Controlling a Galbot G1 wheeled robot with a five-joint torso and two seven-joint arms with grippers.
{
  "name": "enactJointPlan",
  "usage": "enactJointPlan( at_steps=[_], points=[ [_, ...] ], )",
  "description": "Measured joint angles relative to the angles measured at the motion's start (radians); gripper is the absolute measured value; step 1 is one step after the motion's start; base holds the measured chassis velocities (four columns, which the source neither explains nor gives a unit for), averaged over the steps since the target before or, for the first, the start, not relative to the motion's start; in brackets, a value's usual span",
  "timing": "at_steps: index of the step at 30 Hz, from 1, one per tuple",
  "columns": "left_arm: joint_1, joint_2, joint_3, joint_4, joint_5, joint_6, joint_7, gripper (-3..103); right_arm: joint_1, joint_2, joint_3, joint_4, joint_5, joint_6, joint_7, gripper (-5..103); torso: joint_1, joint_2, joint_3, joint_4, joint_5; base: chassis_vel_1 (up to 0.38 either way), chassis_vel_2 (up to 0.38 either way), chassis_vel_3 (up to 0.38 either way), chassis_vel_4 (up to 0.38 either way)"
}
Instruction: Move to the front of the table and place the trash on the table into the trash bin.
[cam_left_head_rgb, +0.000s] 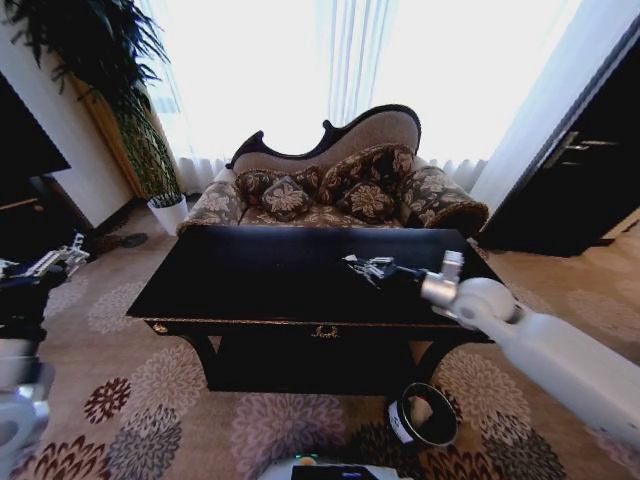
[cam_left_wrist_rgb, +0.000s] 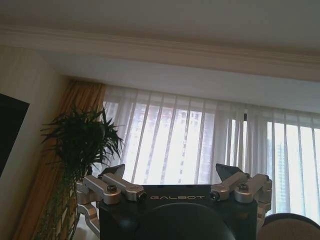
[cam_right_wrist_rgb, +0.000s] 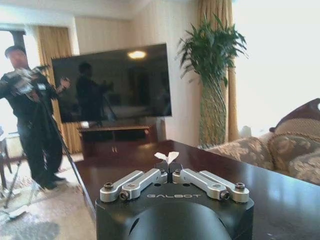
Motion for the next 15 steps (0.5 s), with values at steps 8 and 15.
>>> enactJointPlan(
  at_steps=[8,15],
  points=[
    [-0.004,-0.017,-0.004,-0.016,-0.029,0.002,-0.003,100,-0.285,0.074,0.236,0.066,-0.002,0.067,-0.030,0,0.000,0.000,0.000,0.0001,0.0001,0.000,0.000,0.000,0.000],
    [0.009,-0.039,-0.041,-0.030,-0.055,0.004,-0.007,100,-0.348,0.058,0.257,-0.007,0.031,0.166,-0.139,0,0.000,0.000,0.000,0.0006,0.0000,0.000,0.000,0.000,0.000]
  ],
)
